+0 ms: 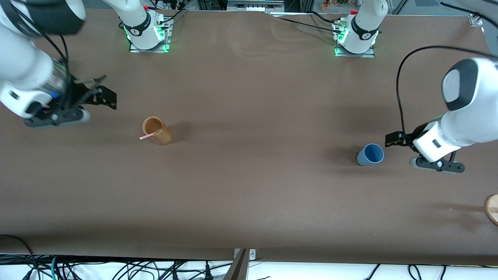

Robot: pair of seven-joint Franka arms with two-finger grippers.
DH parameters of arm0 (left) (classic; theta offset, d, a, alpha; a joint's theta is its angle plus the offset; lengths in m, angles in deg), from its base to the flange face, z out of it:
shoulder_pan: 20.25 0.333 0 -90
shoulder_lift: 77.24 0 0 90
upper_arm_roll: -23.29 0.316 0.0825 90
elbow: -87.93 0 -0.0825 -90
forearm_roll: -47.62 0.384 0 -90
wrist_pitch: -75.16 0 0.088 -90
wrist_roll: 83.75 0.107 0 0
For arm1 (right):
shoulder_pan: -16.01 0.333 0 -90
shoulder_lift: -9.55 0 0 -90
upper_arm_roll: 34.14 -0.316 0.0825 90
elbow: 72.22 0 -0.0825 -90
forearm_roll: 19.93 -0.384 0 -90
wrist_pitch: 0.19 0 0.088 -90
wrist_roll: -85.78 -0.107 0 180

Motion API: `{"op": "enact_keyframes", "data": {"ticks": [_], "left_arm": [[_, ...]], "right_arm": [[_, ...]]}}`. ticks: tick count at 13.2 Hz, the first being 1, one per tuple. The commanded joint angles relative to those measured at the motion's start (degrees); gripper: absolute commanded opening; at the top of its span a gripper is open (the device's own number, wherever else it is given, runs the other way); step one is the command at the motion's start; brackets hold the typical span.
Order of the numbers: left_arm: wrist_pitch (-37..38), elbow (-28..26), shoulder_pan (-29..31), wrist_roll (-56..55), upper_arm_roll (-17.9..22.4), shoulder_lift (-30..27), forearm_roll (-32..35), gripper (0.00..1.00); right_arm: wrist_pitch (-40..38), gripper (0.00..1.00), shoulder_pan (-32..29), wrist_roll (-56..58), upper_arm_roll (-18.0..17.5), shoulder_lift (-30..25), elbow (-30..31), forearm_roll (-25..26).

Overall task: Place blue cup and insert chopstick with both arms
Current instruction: 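Lower the right gripper to the pink chopstick while the left gripper grasps the cup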

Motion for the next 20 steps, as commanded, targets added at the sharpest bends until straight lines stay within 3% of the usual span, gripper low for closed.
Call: {"op": "enact_keyframes", "data": {"ticks": [1, 3, 9, 13, 16, 20], "left_arm": [[-3.91, -2.23, -1.96, -5.19, 0.21, 1.41, -0.46, 1.00], [-5.40, -2.67, -2.67, -5.56, 0.21, 2.47, -0.37, 1.00], [-17.62, -14.88, -3.11, -5.56, 0.21, 0.37, 2.09, 1.00], [-22.72, -18.66, -3.55, -5.65, 0.21, 0.36, 2.09, 1.00], [-25.53, -21.03, -3.73, -5.65, 0.21, 0.28, 2.09, 1.00], [-29.40, -23.59, -4.25, -6.52, 0.21, 0.36, 2.09, 1.00]], "right_arm": [[8.12, 1.00, -0.04, -0.07, -2.77, -1.41, 8.48, -0.41], [12.86, 1.00, 0.57, -0.34, -3.30, -1.23, 12.35, -0.41], [25.00, 0.99, 1.19, -0.43, -3.48, 1.32, 20.27, -0.32], [29.67, 0.88, 1.19, -0.43, -3.48, 3.59, 22.92, -0.06], [31.70, 0.71, 1.11, -0.34, -3.31, 5.71, 22.92, -0.06], [31.78, 0.35, 1.11, -0.34, -3.22, 6.33, 22.92, -0.06]]}}
